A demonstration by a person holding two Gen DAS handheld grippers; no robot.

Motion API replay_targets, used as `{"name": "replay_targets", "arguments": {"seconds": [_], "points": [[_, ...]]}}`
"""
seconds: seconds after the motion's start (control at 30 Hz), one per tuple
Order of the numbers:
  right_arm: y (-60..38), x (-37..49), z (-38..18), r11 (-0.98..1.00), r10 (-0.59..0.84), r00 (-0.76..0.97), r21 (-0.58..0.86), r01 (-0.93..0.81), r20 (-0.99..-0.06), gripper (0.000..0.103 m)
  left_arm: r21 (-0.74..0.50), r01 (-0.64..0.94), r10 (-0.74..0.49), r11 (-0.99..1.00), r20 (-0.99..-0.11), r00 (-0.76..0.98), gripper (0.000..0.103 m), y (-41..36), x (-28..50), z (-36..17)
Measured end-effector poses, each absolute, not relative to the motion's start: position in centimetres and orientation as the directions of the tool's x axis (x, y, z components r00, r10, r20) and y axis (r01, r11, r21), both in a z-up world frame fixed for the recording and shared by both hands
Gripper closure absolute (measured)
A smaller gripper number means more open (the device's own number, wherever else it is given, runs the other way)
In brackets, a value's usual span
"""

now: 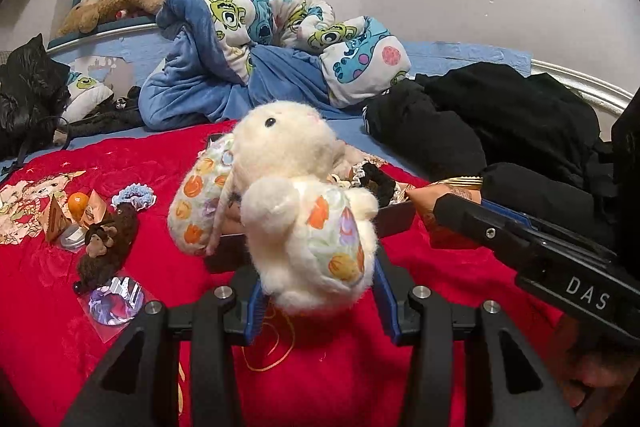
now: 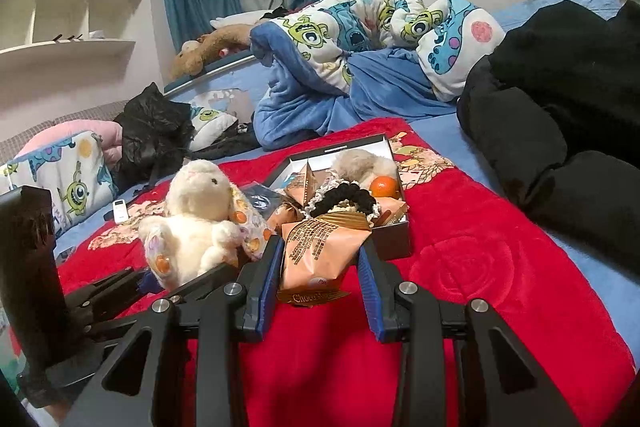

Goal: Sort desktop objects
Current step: 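Carry the bunny and brown packet in both grippers toward the black box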

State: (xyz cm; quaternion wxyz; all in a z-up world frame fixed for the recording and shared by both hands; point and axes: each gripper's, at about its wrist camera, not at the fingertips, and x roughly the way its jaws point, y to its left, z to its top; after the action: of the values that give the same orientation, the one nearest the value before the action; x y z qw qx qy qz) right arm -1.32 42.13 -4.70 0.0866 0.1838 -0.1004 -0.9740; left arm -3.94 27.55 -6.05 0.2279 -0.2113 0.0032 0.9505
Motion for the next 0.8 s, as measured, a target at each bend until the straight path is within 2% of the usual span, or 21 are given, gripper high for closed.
{"name": "replay_targets", "arguments": {"seconds": [0.27, 0.43, 0.6, 0.8], "points": [[42.0, -1.6, -3.8, -0.961, -0.225, -0.911, 0.232, 0.149, -0.347, 0.068, -0.132, -0.432, 0.446, -0.892, -0.411, -0.795, 0.056, 26.7, -4.5, -5.5], [41.8, -2.0, -1.4, -0.967, -0.214, -0.912, 0.207, 0.147, -0.35, 0.068, -0.154, -0.412, 0.436, -0.898, -0.426, -0.793, 0.056, 26.0, -5.6, -4.4], [41.9, -2.9, 2.3, -0.958, -0.237, -0.908, 0.241, 0.159, -0.346, 0.068, -0.156, -0.403, 0.43, -0.902, -0.431, -0.793, 0.056, 24.9, -7.5, -1.4], [40.6, -5.8, 5.7, -0.962, -0.246, -0.894, 0.208, 0.178, -0.374, 0.068, -0.145, -0.389, 0.411, -0.91, -0.44, -0.798, 0.056, 23.7, -10.6, 1.9]]}}
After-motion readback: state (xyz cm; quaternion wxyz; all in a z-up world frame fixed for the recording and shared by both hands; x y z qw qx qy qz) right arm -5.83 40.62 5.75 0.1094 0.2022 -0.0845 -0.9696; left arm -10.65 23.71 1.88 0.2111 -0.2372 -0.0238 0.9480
